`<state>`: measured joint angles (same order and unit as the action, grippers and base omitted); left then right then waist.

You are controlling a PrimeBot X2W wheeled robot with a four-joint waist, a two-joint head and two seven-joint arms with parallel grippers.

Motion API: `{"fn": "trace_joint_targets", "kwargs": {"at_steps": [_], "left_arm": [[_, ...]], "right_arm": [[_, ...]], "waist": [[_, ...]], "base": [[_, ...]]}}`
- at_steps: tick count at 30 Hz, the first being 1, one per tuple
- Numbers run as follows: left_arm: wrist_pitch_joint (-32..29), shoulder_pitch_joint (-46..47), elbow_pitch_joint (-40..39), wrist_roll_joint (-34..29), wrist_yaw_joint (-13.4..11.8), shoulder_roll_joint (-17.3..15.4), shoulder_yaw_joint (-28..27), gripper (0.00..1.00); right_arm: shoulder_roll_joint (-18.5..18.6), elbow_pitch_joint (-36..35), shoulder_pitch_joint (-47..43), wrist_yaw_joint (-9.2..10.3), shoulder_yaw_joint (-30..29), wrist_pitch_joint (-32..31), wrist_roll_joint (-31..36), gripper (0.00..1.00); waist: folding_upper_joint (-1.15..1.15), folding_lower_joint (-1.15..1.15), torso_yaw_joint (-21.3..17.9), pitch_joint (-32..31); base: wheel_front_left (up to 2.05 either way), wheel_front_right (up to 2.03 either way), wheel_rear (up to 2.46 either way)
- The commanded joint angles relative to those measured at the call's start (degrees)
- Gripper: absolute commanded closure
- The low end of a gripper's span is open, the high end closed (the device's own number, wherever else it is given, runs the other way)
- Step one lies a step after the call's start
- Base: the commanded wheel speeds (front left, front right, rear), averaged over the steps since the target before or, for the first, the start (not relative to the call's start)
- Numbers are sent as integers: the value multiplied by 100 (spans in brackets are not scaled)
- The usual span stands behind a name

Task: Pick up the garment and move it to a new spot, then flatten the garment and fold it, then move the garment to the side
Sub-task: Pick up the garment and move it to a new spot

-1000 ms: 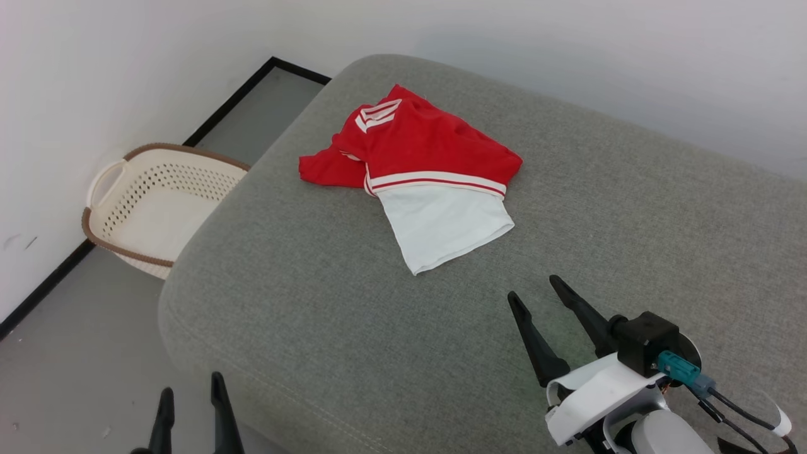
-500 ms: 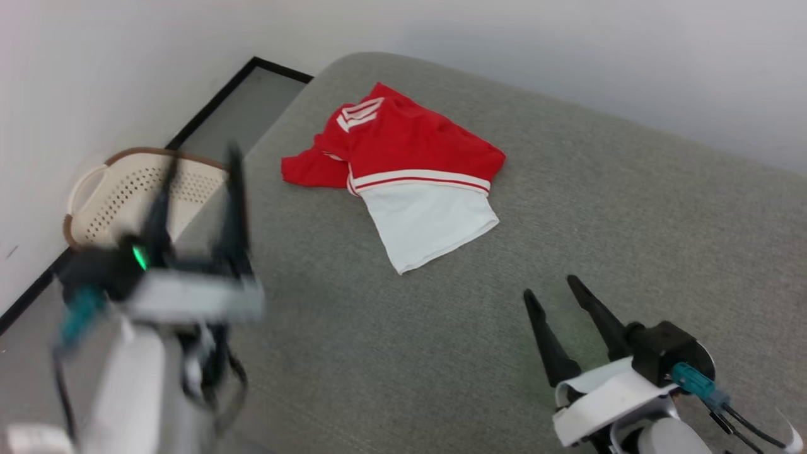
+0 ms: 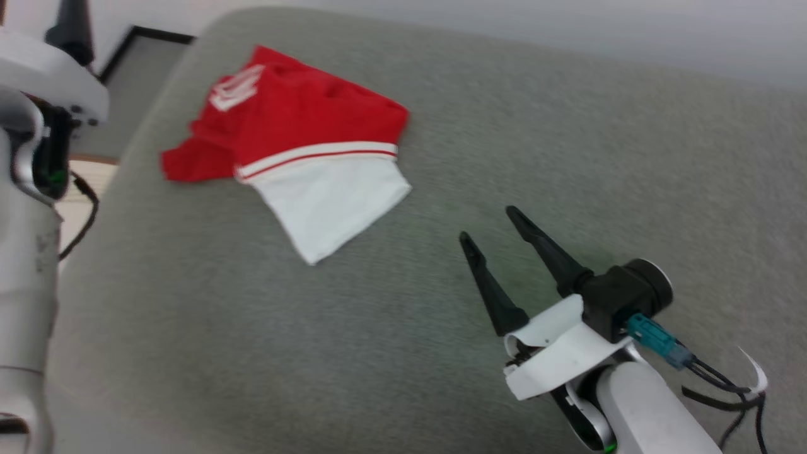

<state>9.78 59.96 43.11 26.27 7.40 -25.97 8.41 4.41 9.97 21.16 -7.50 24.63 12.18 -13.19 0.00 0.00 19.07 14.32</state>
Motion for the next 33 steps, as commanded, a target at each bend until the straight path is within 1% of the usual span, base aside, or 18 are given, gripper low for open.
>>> {"fn": "trace_joint_targets", "kwargs": {"at_steps": [1,3,5,6,9,11,12,15,18,22,26,29,30,31,32,33], "left_arm": [[-102,75,142,155,11,13,98,0],[-500,256,575,413,8,-229,361,0],[-1174,346,877,886,6,-219,601,0],[-1510,396,986,1041,5,-309,734,0],[-2455,404,1008,1717,4,-448,1084,0],[-2855,369,952,2000,2,-640,1311,0],[-3008,329,913,2161,2,-661,1407,0],[-3326,317,901,2501,2,-799,1631,0],[-3612,395,999,2865,2,-797,1763,0],[-3856,386,1214,3035,3,-856,2042,0],[-3968,305,1422,3235,3,-723,2250,0],[-4200,214,1490,3366,4,-631,2466,0],[-4267,191,1489,3419,4,-604,2526,19],[-4343,165,1475,3476,6,-584,2591,88],[-4423,154,1474,3547,9,-579,2633,100],[-4497,143,1453,3613,20,-571,2680,100]], "right_arm": [[-14,-4,102,2,32,46,2,0],[-35,18,196,2,130,63,-7,0],[-51,23,246,2,185,100,1,0],[-53,26,265,2,211,107,6,0],[-68,16,338,2,303,135,17,0],[-59,8,381,2,367,146,16,0],[-53,5,397,2,382,141,15,0],[-44,-55,471,2,437,120,39,0],[-37,-135,552,2,478,65,93,0],[-54,-236,627,2,512,29,148,0],[-81,-342,675,2,519,8,196,0],[-98,-426,674,2,550,24,210,0],[-105,-456,681,2,557,29,223,0],[-110,-478,681,2,569,33,227,0],[-115,-499,685,2,577,35,228,0],[-121,-507,688,2,588,37,222,0]], "waist": [[0,0,-805,761],[0,0,-969,872],[0,0,-1066,958],[0,0,-1108,999],[0,0,-1221,1113],[0,0,-1296,1208],[0,0,-1324,1244],[0,0,-1406,1403],[0,0,-1495,1585],[0,0,-1614,1760],[0,0,-1684,1848],[0,0,-1717,1862],[0,0,-1725,1864],[0,0,-1730,1858],[0,0,-1735,1851],[0,0,-1743,1838]], "base": [[0,0,0],[0,0,0],[0,0,0],[0,0,0],[0,0,0],[0,0,0],[0,0,0],[0,0,0],[0,0,0],[0,0,0],[0,0,0],[0,0,0],[0,0,0],[0,0,0],[0,0,0],[0,0,0]]}}
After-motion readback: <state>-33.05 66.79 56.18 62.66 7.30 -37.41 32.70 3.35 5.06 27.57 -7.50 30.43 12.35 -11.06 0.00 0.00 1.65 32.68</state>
